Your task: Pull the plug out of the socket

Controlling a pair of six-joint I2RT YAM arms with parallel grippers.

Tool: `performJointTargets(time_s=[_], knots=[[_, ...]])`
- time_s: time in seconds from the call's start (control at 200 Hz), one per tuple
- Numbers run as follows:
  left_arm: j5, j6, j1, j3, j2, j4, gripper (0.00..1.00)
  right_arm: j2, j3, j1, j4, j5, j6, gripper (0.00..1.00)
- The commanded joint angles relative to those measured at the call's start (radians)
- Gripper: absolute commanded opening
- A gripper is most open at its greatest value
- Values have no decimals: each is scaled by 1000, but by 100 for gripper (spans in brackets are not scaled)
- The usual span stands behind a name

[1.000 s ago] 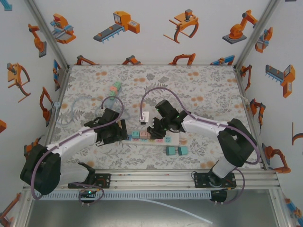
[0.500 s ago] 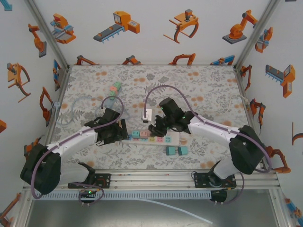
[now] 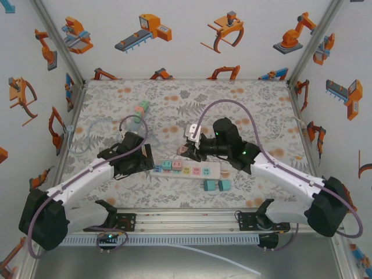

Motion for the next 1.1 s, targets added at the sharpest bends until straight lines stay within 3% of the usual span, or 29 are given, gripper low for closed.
performJointTargets(time_s=[0.0, 0.125, 0.275, 0.431, 0.541, 0.641, 0.806, 0.876, 1.096], knots=[[-2, 78, -1, 58, -66, -61, 82, -92, -44, 5, 111, 134, 198, 15], [62, 165, -1, 82, -149, -48, 83, -211, -104, 4, 97, 320, 397, 15], [235, 283, -1, 59, -265, 62, 87, -355, -143, 2, -98, 542, 595, 15], [457, 347, -2, 11, -363, 209, 89, -523, -219, -41, -248, 629, 776, 16], [622, 381, -8, 9, -401, 268, 91, -619, -258, -135, -357, 590, 901, 16], [725, 406, -32, 21, -422, 294, 93, -656, -297, -281, -421, 458, 993, 16], [784, 448, -100, 52, -434, 284, 97, -593, -365, -536, -443, 180, 1110, 15], [796, 450, -116, 58, -437, 278, 97, -573, -398, -609, -443, 116, 1135, 15], [818, 455, -132, 56, -452, 266, 99, -641, -516, -710, -513, 96, 1161, 15]])
